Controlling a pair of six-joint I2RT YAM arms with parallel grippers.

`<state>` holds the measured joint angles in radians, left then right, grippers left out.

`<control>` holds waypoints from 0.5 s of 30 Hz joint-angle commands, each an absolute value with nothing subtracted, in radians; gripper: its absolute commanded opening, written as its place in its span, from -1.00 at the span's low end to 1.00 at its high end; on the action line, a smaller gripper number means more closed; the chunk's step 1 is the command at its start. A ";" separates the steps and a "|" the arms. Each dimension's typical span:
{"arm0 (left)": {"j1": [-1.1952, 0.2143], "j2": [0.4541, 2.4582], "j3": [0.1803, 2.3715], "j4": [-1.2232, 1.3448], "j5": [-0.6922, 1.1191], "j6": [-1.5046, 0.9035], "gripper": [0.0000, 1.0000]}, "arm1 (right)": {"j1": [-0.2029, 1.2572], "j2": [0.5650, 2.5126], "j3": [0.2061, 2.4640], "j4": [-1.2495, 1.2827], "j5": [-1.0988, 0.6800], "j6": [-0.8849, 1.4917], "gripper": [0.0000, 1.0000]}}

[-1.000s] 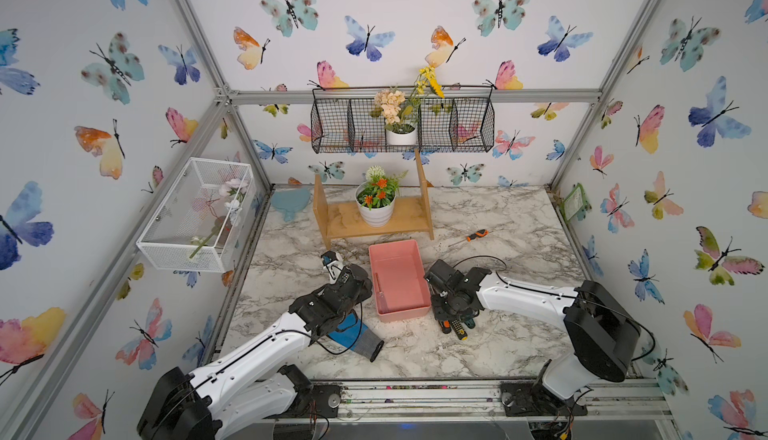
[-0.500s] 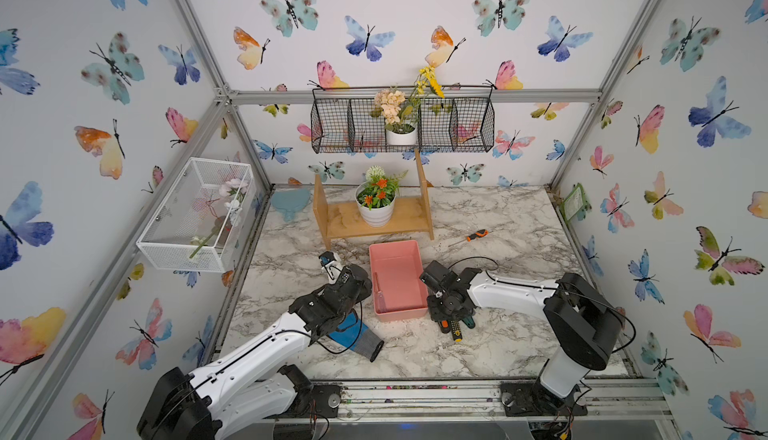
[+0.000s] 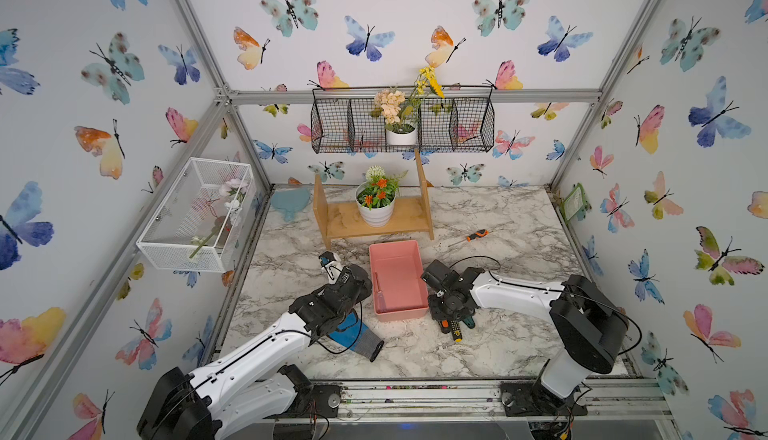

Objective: Put the screwdriver on the desktop into the storage box
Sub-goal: Pick up the screwdriver from the center of the board, then place the screwdriver in the storage box.

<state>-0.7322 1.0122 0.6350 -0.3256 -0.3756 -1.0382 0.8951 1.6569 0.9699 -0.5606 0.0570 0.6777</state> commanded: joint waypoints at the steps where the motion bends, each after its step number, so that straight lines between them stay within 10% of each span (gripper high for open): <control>1: -0.726 1.008 0.627 -0.328 -0.411 -1.043 -0.06 | 0.893 1.600 0.975 -0.613 0.103 0.710 -0.68; 10: -0.724 1.017 0.607 -0.277 -0.370 -1.032 -0.04 | 0.893 1.464 1.107 -0.699 0.202 0.748 -0.69; 15: -0.724 1.026 0.602 -0.263 -0.351 -1.043 -0.04 | 0.895 1.483 1.201 -0.562 -0.034 0.729 -0.79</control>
<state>-0.7319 1.0195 0.6048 -0.2840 -0.3725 -1.0382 0.8925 1.4765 1.1591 -0.6365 0.0929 0.7322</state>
